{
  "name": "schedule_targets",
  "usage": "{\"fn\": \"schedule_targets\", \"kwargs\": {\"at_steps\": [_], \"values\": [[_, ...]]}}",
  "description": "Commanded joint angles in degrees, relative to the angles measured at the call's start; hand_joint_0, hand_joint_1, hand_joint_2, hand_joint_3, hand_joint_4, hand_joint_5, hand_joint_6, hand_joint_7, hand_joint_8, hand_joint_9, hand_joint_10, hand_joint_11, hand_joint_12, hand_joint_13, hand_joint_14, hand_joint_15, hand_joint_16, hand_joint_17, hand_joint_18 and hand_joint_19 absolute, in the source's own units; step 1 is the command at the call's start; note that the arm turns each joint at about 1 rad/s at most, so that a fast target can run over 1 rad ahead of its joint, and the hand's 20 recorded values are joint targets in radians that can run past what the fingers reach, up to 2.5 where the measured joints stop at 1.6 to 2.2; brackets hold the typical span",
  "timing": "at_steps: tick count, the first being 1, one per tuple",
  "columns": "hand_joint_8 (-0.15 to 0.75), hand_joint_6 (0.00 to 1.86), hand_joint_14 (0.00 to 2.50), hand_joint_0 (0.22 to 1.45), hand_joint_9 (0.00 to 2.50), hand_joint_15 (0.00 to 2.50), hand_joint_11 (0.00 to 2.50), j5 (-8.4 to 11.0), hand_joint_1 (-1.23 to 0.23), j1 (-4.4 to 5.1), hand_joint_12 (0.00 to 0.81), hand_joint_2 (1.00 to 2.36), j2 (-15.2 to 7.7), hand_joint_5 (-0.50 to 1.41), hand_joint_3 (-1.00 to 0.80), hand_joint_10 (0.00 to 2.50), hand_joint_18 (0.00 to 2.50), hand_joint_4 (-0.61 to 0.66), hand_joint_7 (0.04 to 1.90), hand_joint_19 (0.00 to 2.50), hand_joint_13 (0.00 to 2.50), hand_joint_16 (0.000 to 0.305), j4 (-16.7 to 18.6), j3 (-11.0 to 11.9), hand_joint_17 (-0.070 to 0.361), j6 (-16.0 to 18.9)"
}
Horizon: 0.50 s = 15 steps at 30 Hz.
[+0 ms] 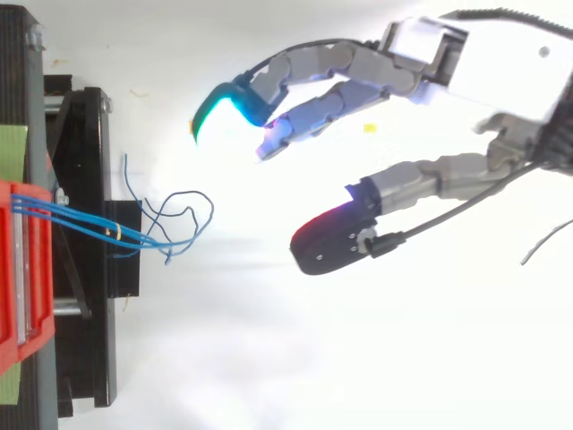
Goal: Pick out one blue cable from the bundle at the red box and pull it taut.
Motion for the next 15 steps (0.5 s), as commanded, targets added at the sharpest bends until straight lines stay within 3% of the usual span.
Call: {"fn": "schedule_targets", "kwargs": {"at_steps": [1,5,6,8,15], "values": [[0.275,0.50,0.01,0.51,0.74,0.25,0.29,2.42,-0.68,0.91,0.345,1.00,-1.8,-0.19,-0.50,0.01,0.59,0.22,0.69,0.57,0.69,0.045,2.9,0.1,0.101,-0.6],[0.278,0.50,0.01,0.51,0.75,0.25,0.30,2.94,-0.68,1.27,0.345,1.00,-5.6,-0.19,-0.50,0.01,0.59,0.23,0.69,0.58,0.69,0.045,3.6,1.3,0.101,-0.4],[0.277,0.50,0.01,0.51,0.75,0.25,0.29,2.94,-0.68,1.27,0.345,1.00,-7.9,-0.18,-0.50,0.01,0.60,0.23,0.69,0.57,0.70,0.045,4.0,3.4,0.100,0.8],[0.275,0.50,0.01,0.51,0.76,0.25,0.30,2.86,-0.68,1.35,0.345,1.00,-8.1,-0.18,-0.50,0.01,0.60,0.23,0.69,0.58,0.70,0.045,4.0,3.9,0.100,1.1],[0.279,0.50,0.01,0.52,0.77,0.26,0.30,2.15,-0.66,1.35,0.342,1.00,-12.9,-0.18,-0.50,0.01,0.60,0.23,0.70,0.59,0.70,0.044,5.4,8.3,0.100,2.2]]}}
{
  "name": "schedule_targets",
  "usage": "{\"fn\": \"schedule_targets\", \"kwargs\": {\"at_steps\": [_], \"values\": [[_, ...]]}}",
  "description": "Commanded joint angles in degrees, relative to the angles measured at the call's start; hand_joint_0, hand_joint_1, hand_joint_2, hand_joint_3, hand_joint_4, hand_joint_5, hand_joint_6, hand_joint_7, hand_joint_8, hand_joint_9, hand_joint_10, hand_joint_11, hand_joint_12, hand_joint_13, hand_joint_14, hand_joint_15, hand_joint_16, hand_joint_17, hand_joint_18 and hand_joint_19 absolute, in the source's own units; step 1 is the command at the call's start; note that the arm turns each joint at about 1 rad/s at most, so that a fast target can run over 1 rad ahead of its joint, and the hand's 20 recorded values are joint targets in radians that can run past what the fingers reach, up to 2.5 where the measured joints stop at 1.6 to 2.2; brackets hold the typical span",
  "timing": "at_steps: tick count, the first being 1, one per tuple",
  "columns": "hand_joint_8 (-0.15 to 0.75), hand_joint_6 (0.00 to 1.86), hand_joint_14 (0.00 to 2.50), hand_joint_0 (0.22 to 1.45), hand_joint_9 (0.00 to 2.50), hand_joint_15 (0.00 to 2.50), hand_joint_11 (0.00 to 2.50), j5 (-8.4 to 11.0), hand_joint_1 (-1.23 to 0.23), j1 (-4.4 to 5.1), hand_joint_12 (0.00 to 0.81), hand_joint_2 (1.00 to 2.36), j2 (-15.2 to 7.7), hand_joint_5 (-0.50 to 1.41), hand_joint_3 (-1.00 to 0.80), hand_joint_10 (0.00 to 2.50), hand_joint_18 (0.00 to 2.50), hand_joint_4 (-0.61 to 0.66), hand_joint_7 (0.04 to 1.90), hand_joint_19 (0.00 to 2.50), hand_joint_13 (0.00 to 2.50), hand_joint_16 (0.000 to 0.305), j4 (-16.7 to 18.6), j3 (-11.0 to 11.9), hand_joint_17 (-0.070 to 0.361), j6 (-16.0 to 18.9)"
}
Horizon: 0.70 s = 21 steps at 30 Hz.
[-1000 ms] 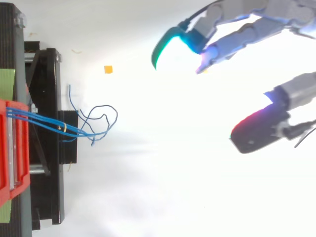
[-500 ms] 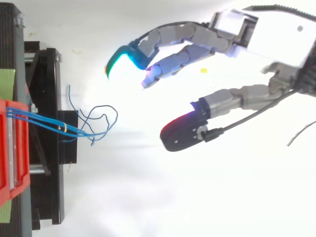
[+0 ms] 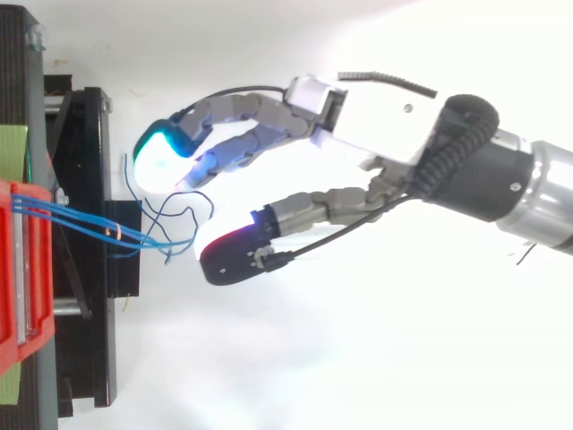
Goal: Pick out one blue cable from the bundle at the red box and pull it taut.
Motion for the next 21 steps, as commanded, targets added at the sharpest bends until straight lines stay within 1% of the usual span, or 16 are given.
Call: {"fn": "schedule_targets", "kwargs": {"at_steps": [1,2,3,5,6,7,8,10,11,14,16,21], "values": [[0.279,0.50,0.01,0.52,0.77,0.25,0.31,-0.74,-0.66,0.01,0.342,1.00,-2.5,-0.18,-0.50,0.01,0.61,0.23,0.70,0.59,0.70,0.045,1.1,1.8,0.101,0.8],[0.280,0.50,0.01,0.52,0.78,0.25,0.31,-0.92,-0.65,0.01,0.342,1.00,-3.0,-0.18,-0.50,0.01,0.61,0.24,0.70,0.59,0.70,0.045,1.4,1.9,0.101,1.1],[0.281,0.50,0.01,0.52,0.78,0.25,0.31,-1.27,-0.65,0.01,0.341,1.00,-3.7,-0.18,-0.50,0.01,0.61,0.23,0.70,0.59,0.71,0.045,1.9,2.8,0.101,1.7],[0.281,0.50,0.01,0.53,0.80,0.25,0.32,-1.27,-0.64,0.01,0.340,1.00,-3.7,-0.17,-0.50,0.01,0.62,0.24,0.73,0.59,0.71,0.045,1.9,2.8,0.101,1.7],[0.283,0.50,0.01,0.53,0.79,0.25,0.32,-2.50,-0.64,0.01,0.341,1.00,-4.0,-0.16,-0.50,0.01,0.62,0.24,0.74,0.59,0.71,0.045,2.4,3.4,0.101,3.7],[0.282,0.50,0.01,0.53,0.80,0.26,0.31,-2.59,-0.63,0.01,0.342,1.00,-4.0,-0.16,-0.50,0.01,0.62,0.24,0.75,0.59,0.71,0.045,2.6,3.4,0.101,4.1],[0.283,0.50,0.01,0.53,0.80,0.26,0.32,-3.03,-0.63,0.01,0.344,1.00,-4.0,-0.16,-0.50,0.01,0.62,0.24,0.78,0.59,0.71,0.045,3.1,3.4,0.101,5.5],[0.284,0.50,0.01,0.52,0.81,0.25,0.34,-3.38,-0.62,0.01,0.344,1.00,-4.0,-0.16,-0.50,0.01,0.62,0.24,0.79,0.59,0.72,0.045,3.3,3.4,0.102,6.5],[0.286,0.50,0.01,0.53,0.81,0.26,0.33,-4.08,-0.62,-0.08,0.346,1.00,-4.0,-0.16,-0.50,0.01,0.62,0.23,0.81,0.59,0.72,0.045,3.6,3.4,0.102,8.4],[0.289,0.50,0.01,0.52,0.81,0.26,0.34,-4.44,-0.61,0.01,0.347,1.00,-4.0,-0.15,-0.50,0.01,0.62,0.24,0.85,0.59,0.71,0.046,4.2,3.4,0.103,10.3],[0.290,0.50,0.01,0.52,0.81,0.26,0.34,-4.52,-0.61,0.01,0.347,1.00,-4.0,-0.15,-0.50,0.01,0.62,0.24,0.86,0.59,0.72,0.046,5.0,3.4,0.103,11.3],[0.291,0.50,0.01,0.52,0.82,0.26,0.36,-4.96,-0.65,-0.08,0.346,1.00,-4.0,-0.14,-0.50,0.01,0.63,0.25,0.92,0.60,0.72,0.046,6.4,3.5,0.104,11.3]]}}
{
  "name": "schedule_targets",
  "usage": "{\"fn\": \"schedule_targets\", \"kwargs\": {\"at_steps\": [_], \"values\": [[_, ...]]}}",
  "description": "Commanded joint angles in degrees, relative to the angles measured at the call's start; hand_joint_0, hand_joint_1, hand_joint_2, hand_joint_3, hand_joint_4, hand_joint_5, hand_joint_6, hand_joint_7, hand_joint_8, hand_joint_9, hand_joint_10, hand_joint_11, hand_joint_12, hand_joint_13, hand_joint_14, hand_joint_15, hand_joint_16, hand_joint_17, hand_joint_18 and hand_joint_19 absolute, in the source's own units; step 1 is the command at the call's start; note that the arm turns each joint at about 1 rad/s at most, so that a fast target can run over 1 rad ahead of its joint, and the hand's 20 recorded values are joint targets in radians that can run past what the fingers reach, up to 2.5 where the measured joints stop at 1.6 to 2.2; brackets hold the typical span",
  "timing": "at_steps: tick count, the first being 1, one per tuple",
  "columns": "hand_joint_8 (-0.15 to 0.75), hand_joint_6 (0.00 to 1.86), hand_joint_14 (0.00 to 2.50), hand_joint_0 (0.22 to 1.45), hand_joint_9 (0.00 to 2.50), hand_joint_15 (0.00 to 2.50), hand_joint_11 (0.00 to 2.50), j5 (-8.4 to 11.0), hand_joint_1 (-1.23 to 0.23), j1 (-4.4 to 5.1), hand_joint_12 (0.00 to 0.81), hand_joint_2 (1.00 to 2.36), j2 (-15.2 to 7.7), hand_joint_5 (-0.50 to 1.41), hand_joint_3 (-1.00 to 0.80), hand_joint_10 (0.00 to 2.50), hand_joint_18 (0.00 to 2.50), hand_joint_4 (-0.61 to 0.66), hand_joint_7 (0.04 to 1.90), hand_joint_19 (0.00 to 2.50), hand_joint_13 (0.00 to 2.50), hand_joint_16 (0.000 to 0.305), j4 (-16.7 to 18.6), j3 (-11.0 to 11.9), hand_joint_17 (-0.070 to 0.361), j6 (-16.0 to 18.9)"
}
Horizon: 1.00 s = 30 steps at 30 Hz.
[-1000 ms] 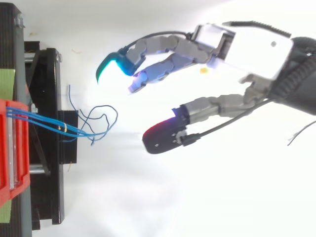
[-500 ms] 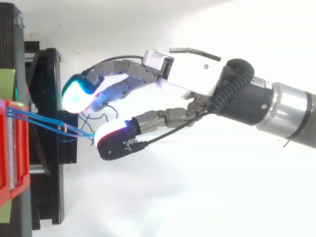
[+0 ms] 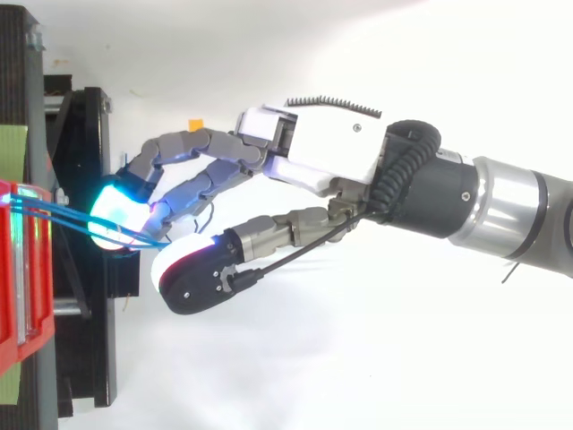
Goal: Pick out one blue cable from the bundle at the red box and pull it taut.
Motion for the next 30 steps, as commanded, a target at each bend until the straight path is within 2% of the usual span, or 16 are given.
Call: {"fn": "schedule_targets", "kwargs": {"at_steps": [1,8,10,13,25,30], "values": [[0.290,0.50,0.01,0.52,0.82,0.25,0.36,-0.33,-0.65,0.01,0.347,1.00,0.0,-0.14,-0.50,0.01,0.62,0.24,0.93,0.60,0.72,0.046,1.2,0.0,0.103,0.3],[0.273,0.50,0.01,0.58,0.81,0.26,0.37,-0.42,-0.69,0.01,0.329,1.00,0.0,-0.13,-0.50,0.01,0.62,0.20,1.04,0.61,0.72,0.043,1.8,0.3,0.097,0.3],[0.274,0.50,0.01,0.58,0.82,0.26,0.38,-1.30,-0.69,0.01,0.328,1.00,-0.9,-0.13,-0.50,0.02,0.63,0.19,1.05,0.61,0.72,0.043,2.9,0.3,0.097,0.4],[0.271,0.50,0.01,0.59,0.82,0.27,0.39,-1.91,-0.69,0.10,0.327,1.00,-1.0,-0.13,-0.50,0.02,0.63,0.19,1.07,0.61,0.72,0.043,4.1,0.3,0.097,0.7],[0.275,0.50,0.01,0.62,0.83,0.27,0.41,-3.41,-0.65,-0.16,0.326,1.01,-1.0,-0.12,-0.40,0.01,0.65,0.15,1.19,0.62,0.74,0.043,4.4,0.3,0.096,2.6],[0.275,0.50,0.01,0.64,0.84,0.28,0.42,-3.41,-0.63,-0.16,0.324,1.01,-1.0,-0.12,-0.36,0.01,0.66,0.13,1.25,0.63,0.75,0.043,4.6,0.3,0.096,2.6]]}}
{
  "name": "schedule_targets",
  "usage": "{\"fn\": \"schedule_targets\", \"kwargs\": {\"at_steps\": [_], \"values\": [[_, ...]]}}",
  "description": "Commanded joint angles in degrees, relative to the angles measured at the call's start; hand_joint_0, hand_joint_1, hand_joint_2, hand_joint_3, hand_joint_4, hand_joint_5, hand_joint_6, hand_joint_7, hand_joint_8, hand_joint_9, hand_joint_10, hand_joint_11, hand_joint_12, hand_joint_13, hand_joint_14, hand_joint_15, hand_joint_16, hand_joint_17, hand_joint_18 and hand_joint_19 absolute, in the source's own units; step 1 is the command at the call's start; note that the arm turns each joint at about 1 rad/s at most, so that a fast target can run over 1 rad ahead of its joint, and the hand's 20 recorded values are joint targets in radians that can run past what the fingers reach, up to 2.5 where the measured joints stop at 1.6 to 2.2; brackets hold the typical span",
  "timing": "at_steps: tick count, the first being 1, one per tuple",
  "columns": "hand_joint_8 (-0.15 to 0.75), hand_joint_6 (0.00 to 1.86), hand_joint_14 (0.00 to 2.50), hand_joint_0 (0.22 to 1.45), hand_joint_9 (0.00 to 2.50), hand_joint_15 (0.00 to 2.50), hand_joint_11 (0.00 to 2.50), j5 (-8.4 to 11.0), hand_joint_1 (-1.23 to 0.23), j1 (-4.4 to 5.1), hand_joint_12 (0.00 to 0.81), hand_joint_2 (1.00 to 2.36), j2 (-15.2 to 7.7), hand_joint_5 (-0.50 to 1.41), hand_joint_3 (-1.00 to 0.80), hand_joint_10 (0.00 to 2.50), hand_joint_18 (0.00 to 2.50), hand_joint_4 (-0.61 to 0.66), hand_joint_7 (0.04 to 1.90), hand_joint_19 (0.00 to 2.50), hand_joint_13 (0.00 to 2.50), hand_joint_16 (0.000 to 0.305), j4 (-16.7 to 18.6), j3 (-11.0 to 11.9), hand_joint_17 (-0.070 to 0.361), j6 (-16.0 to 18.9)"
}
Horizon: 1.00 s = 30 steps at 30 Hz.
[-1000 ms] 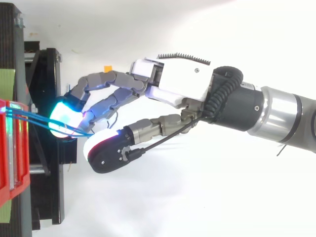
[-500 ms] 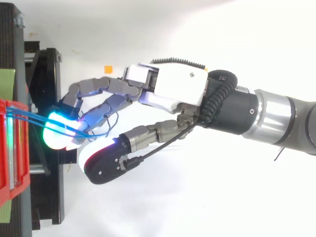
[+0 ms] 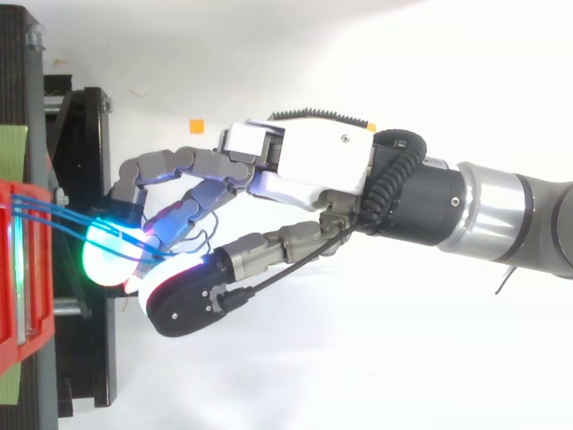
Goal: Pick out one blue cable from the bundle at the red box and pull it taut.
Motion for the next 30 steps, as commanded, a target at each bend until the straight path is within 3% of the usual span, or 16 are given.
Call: {"fn": "schedule_targets", "kwargs": {"at_steps": [1,11,17,26,30], "values": [[0.275,0.50,0.01,0.64,0.84,0.28,0.42,-0.05,-0.63,-0.03,0.325,1.01,0.0,-0.12,-0.35,0.01,0.66,0.14,1.26,0.62,0.75,0.043,0.4,0.0,0.096,0.1],[0.287,0.50,0.01,0.61,0.86,0.29,0.45,-1.37,-0.60,-1.35,0.334,1.01,0.1,-0.11,-0.42,0.02,0.68,0.14,1.31,0.63,0.77,0.044,0.9,0.0,0.099,-0.2],[0.292,0.52,0.01,0.60,0.87,0.30,0.45,-2.25,-0.59,-1.96,0.335,1.01,0.0,-0.12,-0.42,0.02,0.68,0.14,1.31,0.64,0.78,0.044,1.0,0.1,0.100,-2.2],[0.300,0.59,0.01,0.62,0.91,0.31,0.47,-2.43,-0.51,-2.14,0.340,1.01,0.1,-0.12,-0.37,0.02,0.71,0.14,1.26,0.67,0.80,0.045,1.1,0.3,0.101,-2.8],[0.303,0.59,0.01,0.63,0.91,0.32,0.47,-3.66,-0.52,-2.31,0.342,1.01,0.1,-0.12,-0.36,0.02,0.71,0.14,1.27,0.66,0.80,0.045,0.9,1.1,0.101,-3.4]]}}
